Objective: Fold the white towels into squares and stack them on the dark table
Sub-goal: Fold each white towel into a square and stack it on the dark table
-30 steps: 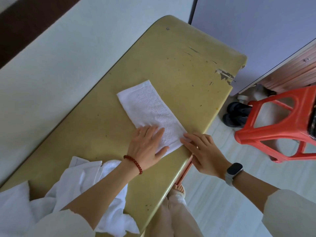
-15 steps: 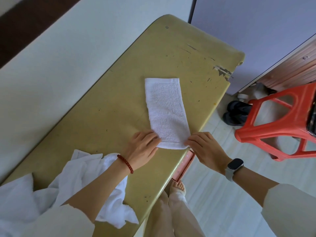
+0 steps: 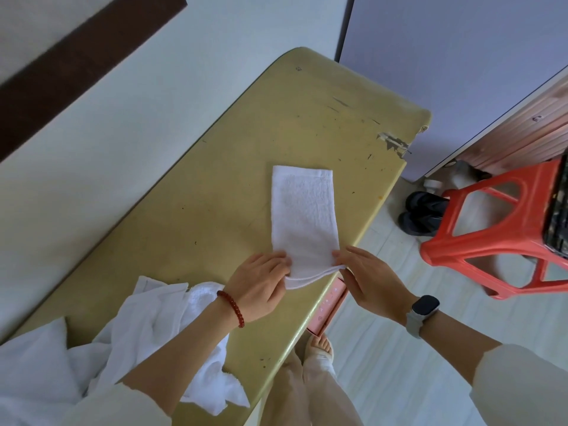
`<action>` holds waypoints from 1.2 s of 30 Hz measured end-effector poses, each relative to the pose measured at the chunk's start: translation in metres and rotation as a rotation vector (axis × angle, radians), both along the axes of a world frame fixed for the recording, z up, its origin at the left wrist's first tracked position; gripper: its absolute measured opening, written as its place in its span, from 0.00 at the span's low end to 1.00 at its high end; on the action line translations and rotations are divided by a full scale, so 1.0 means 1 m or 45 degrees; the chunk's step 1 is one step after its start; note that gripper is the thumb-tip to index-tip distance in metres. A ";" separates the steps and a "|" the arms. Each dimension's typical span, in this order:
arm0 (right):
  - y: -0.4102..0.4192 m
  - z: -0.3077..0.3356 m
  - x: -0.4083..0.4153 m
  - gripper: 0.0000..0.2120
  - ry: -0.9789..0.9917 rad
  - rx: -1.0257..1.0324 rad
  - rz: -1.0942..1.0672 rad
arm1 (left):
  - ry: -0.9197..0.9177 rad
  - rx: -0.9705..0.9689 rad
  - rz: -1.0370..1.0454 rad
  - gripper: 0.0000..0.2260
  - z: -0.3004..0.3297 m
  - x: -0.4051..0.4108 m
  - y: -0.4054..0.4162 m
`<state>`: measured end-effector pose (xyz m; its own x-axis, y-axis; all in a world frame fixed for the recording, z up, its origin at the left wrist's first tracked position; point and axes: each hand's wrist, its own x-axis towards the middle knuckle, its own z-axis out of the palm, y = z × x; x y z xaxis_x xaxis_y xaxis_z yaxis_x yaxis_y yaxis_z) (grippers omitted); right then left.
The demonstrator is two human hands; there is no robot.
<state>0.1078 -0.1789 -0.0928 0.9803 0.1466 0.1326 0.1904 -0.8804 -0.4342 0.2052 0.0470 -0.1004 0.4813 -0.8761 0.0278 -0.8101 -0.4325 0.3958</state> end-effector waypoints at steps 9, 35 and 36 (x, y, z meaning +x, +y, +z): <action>0.012 0.018 0.025 0.12 0.155 0.209 -0.340 | 0.047 -0.026 0.204 0.06 0.007 -0.001 -0.011; -0.007 0.001 0.137 0.10 0.355 0.455 -1.044 | 0.601 0.153 0.836 0.16 -0.002 0.115 -0.100; -0.007 0.001 0.139 0.10 0.369 0.430 -1.051 | 0.590 0.160 0.853 0.16 -0.002 0.115 -0.101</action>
